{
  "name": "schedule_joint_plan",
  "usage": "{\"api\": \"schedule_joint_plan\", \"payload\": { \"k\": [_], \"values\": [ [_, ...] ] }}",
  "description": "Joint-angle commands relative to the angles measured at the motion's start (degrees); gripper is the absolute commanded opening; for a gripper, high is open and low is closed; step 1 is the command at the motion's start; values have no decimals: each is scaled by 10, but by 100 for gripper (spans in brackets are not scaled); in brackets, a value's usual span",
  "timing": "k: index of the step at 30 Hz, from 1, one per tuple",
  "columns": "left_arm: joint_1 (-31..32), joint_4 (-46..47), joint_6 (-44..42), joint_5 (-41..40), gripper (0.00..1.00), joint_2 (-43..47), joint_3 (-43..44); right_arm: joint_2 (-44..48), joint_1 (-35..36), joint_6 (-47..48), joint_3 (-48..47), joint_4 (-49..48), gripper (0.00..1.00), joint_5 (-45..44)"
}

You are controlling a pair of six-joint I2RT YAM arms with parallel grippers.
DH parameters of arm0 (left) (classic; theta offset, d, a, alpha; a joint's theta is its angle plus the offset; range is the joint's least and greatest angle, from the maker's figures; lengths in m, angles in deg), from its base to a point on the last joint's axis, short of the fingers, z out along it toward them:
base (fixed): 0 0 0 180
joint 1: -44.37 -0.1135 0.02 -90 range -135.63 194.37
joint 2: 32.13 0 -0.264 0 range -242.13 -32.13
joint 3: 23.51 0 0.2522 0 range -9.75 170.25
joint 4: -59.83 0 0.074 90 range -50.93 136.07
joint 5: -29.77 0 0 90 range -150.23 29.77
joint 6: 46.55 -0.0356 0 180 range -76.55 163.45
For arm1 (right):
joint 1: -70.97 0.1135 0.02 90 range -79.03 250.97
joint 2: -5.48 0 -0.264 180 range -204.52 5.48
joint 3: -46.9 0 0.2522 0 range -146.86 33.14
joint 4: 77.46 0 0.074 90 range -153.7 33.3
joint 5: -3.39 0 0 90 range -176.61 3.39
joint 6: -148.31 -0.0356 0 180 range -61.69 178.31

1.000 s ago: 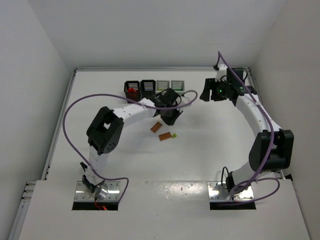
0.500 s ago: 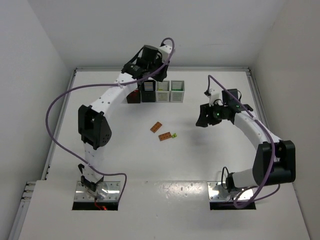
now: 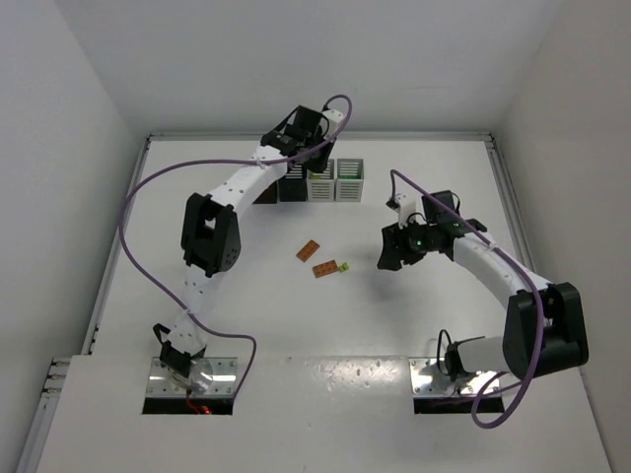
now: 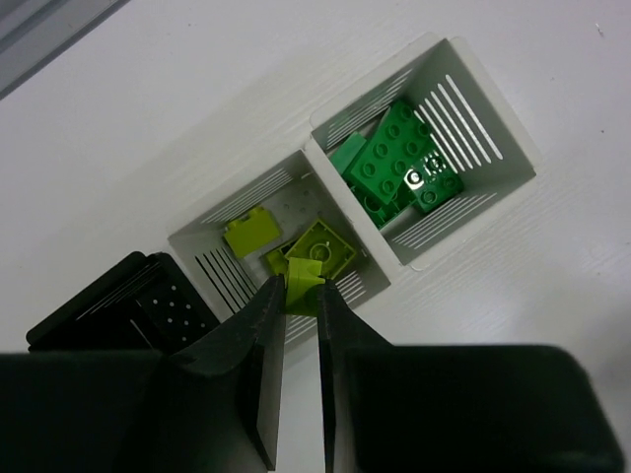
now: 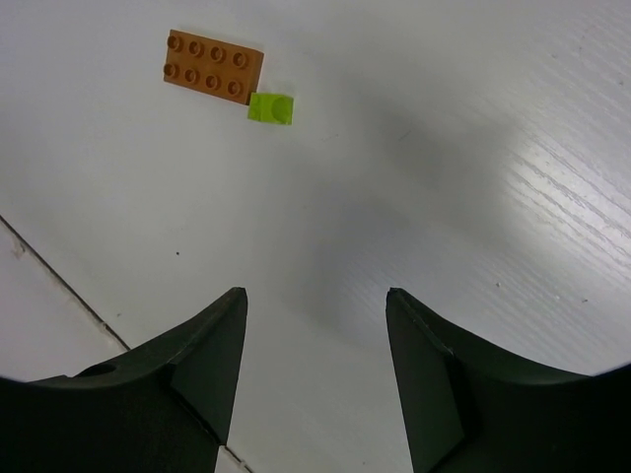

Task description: Sort the legos into containers by color

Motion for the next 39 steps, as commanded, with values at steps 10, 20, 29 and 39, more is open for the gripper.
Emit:
{"api": "schedule_joint_plan", "payload": {
  "k": [10,20,29,39],
  "values": [
    [-4,10,10,-27,55,-4,39,-46,31,12,-40,-21,59,-58],
    [-45,5,21,-15,58,142,-9,-119,90,87,-100,-30,61,-73],
    [-147,5,31,63,64,373,-207,-183,123,326,-149,28,72,31],
    [-211,-29,25,107,65,485,-275,-250,146,590,-192,50,69,32]
  ]
}}
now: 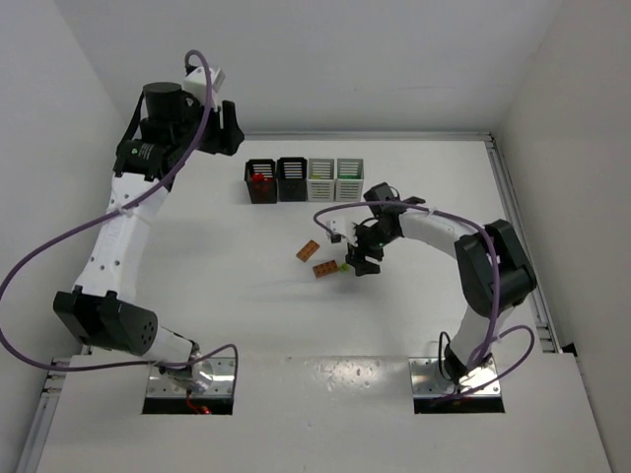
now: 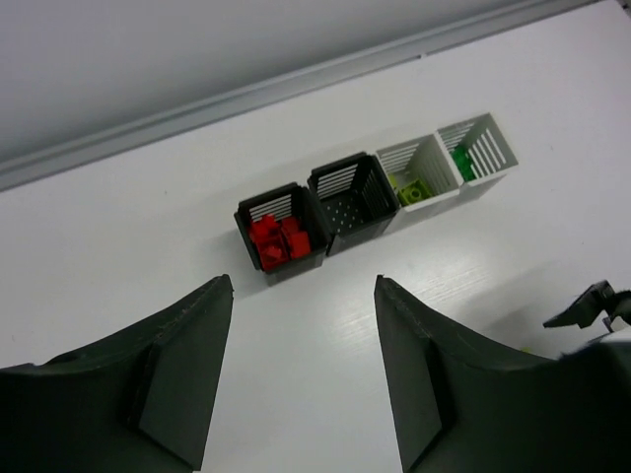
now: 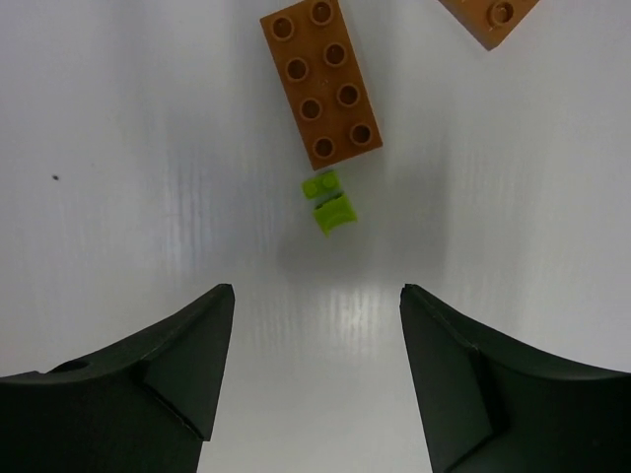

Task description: Sort the legos into containers by color

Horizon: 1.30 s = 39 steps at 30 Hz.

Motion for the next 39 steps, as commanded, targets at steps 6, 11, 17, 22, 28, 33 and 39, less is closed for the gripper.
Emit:
{"api": "schedule_joint_plan", "payload": {
  "k": [6,11,17,22,28,33,39],
  "values": [
    [-38,-30,-16,28,65,52,-37,-82,15,173,-90,27,61,19],
    [-63,-30,-21,28,65,66,-49,-110,26,187,-111,43,56,19],
    [-80,-36,-21,54,65,60,-54,-110,38,192,-105,48,55,19],
    [-86,-36,-16,66,65,54,-59,-126,49,192,-105,48,43,13],
    [-91,-36,-16,72,65,54,-65,-132,55,192,-105,48,27,7],
    [-96,-36,-16,72,65,54,-75,-137,55,181,-124,61,17,1],
    [-96,-15,-27,72,64,75,-129,-98,44,58,-192,49,4,23]
  ]
}}
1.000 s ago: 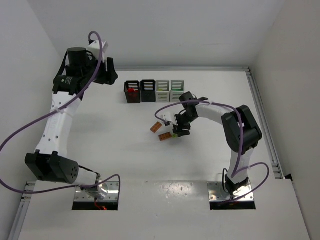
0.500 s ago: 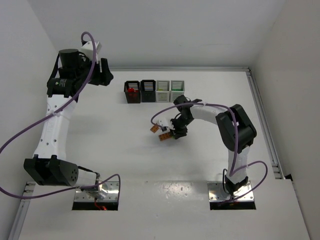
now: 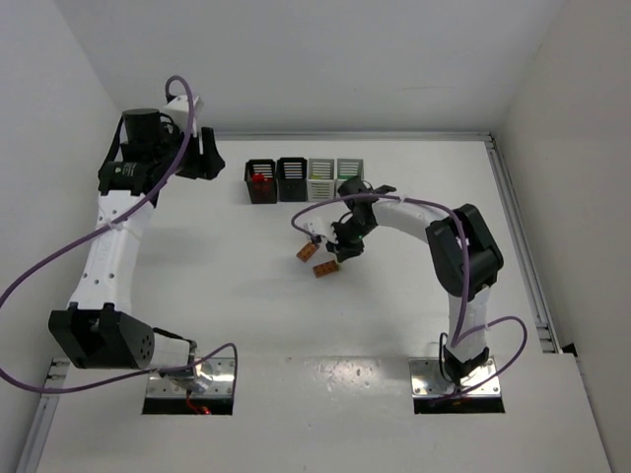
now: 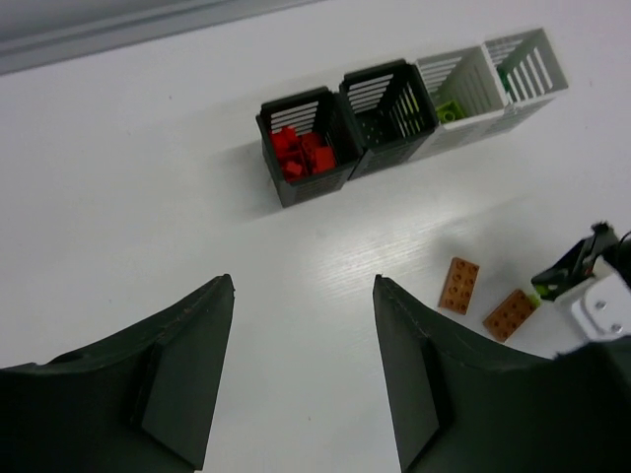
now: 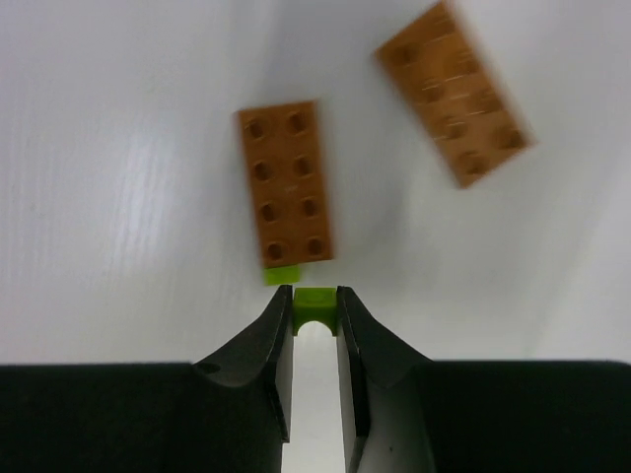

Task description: Sort the legos into containers by color

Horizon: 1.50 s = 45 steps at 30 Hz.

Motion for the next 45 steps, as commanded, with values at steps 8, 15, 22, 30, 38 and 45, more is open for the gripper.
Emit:
{"api": "schedule_joint_plan", "payload": {
  "k": [8,15,22,30,38,45],
  "values": [
    [-8,64,-20,3,63,80,-117,41,-16,-325,-178,-113,4,24],
    [13,81,-25,-12,63,124,-199,-61,-42,-515,-329,-207,3,-70],
    [35,81,-25,-28,63,152,-238,-146,-52,-552,-420,-214,3,-121],
    [53,87,-31,-28,63,152,-244,-163,-52,-575,-420,-234,6,-148],
    [123,87,-56,-11,65,134,-269,-168,-52,-581,-414,-222,33,-159],
    [179,92,-61,-22,65,110,-269,-146,-57,-587,-398,-227,40,-159]
  ]
}}
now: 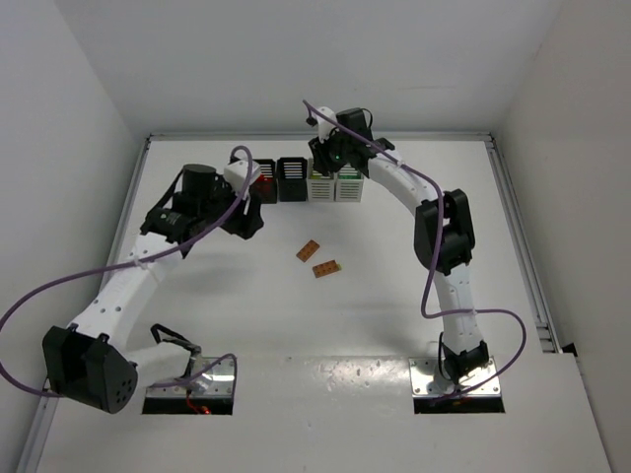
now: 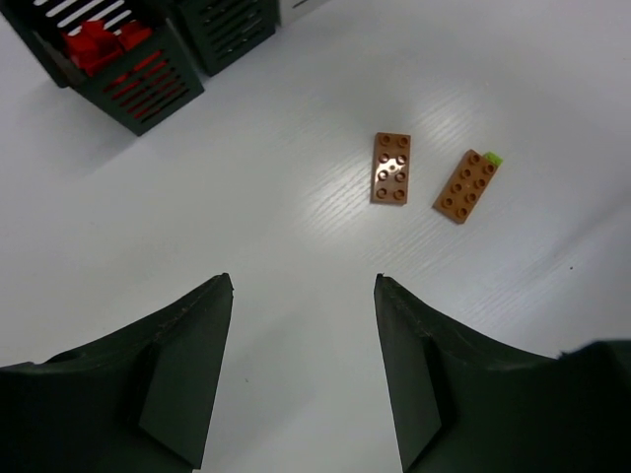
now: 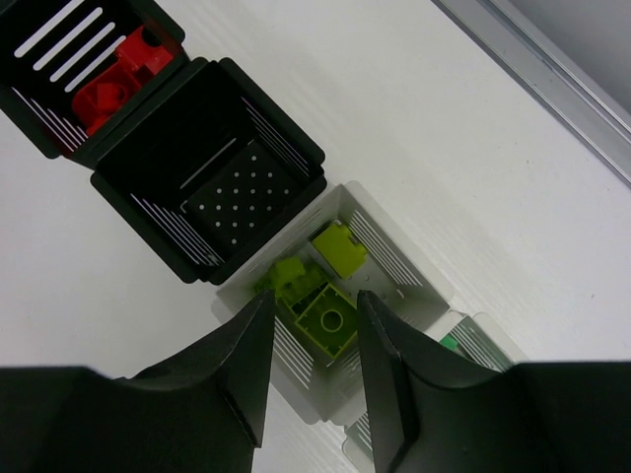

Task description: Sort the legos into containers by color

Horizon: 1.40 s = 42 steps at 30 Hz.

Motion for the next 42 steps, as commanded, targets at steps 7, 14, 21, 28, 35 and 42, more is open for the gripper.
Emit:
{"api": "schedule_joint_plan", "payload": {
  "k": [7,14,21,28,35,42],
  "values": [
    [68,25,-8,9,64,-47,11,79,-20,-41,4,-25,36,3],
    [170,35,-8,-30,58,-120,30,227,-107,-67,112,21,36,-39],
    [268,24,-2,-93,53,-287,162,362,-176,-37,305,80,36,29],
    [318,0,-9,-131,53,-416,247,493,-187,-26,486,83,37,60],
    [355,-23,-15,-145,50,-481,295,512,-203,-54,506,78,37,78],
    [356,-34,-20,-150,49,-516,312,512,-214,-74,506,72,37,98]
  ]
}}
